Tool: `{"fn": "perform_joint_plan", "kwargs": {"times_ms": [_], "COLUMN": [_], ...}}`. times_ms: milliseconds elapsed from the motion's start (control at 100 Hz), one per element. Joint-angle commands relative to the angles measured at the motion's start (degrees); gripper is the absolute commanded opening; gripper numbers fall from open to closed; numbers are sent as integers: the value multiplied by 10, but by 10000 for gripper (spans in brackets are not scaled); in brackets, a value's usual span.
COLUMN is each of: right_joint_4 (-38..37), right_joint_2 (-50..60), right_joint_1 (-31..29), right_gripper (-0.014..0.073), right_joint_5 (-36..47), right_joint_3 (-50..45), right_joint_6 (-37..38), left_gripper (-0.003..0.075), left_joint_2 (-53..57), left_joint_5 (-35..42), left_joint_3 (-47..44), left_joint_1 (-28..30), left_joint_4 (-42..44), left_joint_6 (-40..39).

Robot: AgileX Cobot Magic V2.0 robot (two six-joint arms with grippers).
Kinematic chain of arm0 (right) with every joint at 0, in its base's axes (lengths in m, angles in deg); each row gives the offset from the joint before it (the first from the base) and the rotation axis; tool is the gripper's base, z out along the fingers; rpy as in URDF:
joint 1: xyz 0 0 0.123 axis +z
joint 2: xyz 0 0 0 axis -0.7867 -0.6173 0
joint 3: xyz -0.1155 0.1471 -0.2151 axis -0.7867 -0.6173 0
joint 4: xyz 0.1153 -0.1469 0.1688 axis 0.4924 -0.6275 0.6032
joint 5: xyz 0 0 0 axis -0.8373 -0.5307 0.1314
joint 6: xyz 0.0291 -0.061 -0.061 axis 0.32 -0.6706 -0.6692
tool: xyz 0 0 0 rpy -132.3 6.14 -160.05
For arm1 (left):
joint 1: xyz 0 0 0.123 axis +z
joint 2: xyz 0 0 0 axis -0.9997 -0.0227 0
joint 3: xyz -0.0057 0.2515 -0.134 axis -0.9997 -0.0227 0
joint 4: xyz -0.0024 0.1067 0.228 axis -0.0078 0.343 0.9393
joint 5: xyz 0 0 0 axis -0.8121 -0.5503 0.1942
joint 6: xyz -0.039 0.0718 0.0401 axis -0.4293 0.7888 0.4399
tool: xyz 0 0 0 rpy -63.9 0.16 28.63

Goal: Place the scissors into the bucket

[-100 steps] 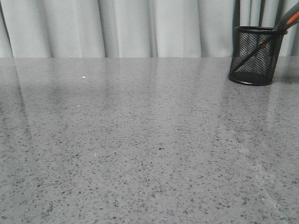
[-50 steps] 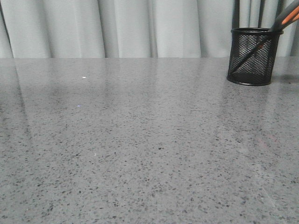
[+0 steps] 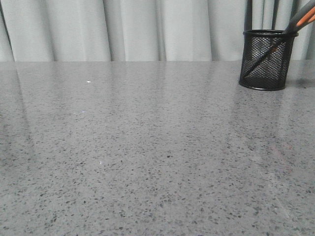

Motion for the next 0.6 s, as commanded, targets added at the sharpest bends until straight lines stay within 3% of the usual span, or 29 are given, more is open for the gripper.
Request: {"fn": "perform_joint_plan", "kwargs": {"times_ms": [0,240,380,590], "right_joint_4": [-15,-22,-22,-20], "right_joint_2": [56,182,202,202], "right_joint_1": [-1,-1,-1,-1], "right_gripper": [-70,-70,-70,-70], "right_joint_5": [51,-1,-45,-46], "right_joint_3": [-31,-124,-134,-134], "right_joint_6": [-6,-6,-6,-6], "left_gripper": [-20,-20,-20,-20], "left_joint_2": [59,211,244,246], "left_joint_5": [99,99,94,95], "left_joint_3": [-69,-188,-204,-204], "left_joint_1": [2,2,2,2], "left_joint_4": [-24,-24,-24,-24], "left_joint_6": [-7,-7,-7,-7]}}
